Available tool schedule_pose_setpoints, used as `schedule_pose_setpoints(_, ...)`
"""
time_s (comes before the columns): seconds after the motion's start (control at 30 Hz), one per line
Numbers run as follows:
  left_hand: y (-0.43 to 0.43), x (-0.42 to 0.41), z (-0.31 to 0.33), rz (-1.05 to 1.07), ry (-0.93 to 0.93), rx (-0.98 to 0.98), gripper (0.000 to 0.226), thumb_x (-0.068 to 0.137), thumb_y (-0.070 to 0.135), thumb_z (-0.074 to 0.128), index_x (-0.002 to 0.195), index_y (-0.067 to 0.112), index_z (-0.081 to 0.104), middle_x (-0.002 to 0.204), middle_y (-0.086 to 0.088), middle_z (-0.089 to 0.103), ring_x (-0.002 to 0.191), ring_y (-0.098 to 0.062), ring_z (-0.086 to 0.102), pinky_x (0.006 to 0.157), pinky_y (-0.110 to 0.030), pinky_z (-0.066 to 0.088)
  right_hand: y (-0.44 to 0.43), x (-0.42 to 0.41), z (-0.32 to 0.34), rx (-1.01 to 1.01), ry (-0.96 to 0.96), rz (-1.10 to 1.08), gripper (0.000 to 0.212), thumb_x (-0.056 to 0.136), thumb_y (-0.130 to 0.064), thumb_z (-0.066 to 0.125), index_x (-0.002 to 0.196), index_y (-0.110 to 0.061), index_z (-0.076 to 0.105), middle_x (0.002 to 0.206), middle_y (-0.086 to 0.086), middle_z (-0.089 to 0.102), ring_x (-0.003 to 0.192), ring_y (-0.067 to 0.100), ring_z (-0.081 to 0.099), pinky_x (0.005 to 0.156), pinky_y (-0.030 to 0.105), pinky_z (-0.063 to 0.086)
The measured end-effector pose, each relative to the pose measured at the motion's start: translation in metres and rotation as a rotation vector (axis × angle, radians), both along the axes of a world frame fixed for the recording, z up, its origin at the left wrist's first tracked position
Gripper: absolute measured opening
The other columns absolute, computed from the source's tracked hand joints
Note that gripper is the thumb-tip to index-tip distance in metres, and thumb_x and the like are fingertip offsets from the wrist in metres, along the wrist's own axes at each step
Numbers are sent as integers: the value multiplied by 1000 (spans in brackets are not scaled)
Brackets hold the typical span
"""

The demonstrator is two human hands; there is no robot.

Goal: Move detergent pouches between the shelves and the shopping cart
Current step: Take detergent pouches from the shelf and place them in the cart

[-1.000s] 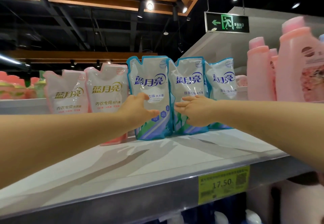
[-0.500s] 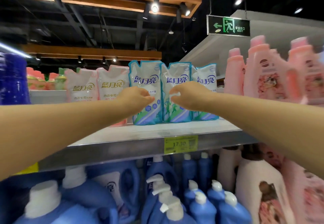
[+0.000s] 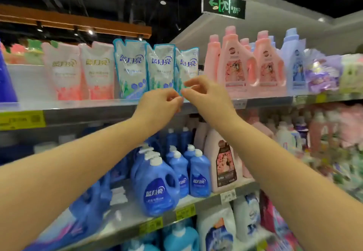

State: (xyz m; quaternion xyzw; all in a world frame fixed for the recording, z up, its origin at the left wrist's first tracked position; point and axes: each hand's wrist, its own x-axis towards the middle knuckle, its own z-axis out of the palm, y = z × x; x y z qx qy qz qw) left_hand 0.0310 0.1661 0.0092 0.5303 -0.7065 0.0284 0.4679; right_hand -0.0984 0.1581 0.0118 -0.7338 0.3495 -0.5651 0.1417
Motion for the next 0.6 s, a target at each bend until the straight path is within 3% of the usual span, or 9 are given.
schedule_pose_setpoints(0.07,20,-26,-25,-69,22,-27,29,78,34,50,86,13,68,79,1,67,80,-17,59,75,-27,44,31,-18,-33,80,-116,66,20,81,-22,66,97,-28,56,86,-15,62,86,4,61,78,19,47)
schedule_pose_setpoints(0.17,45,-79,-66,-168,45,-19,13,88,25,55,82,24,67,64,12,59,63,-5,54,60,-15,38,73,-59,-84,161,-241,29,27,80,-22,65,104,-31,55,95,-18,59,88,-10,55,75,7,45)
schedule_pose_setpoints(0.3,61,-173,-127,-352,86,82,11,88,24,57,85,20,67,74,4,66,73,-16,60,69,-32,46,111,-142,-149,308,-393,-115,27,83,-21,64,106,-32,53,105,-15,57,98,-3,54,83,19,48)
schedule_pose_setpoints(0.43,77,-287,-192,-483,88,238,8,87,17,58,89,18,66,77,7,61,76,-12,55,68,-26,39,144,-242,-209,387,-447,-386,32,80,-20,69,91,-42,47,103,-16,54,100,2,52,80,17,41)
schedule_pose_setpoints(0.53,86,-376,-241,-577,101,375,7,86,14,59,88,15,66,75,6,60,73,-13,54,64,-23,35,163,-319,-249,445,-473,-588,33,77,-22,71,91,-40,48,106,-6,57,100,9,55,87,22,45)
schedule_pose_setpoints(0.6,93,-434,-269,-628,129,472,7,85,11,59,85,16,65,72,7,59,70,-11,53,64,-20,36,177,-371,-273,496,-488,-683,35,77,-16,72,97,-34,49,108,-2,57,99,8,54,86,15,41)
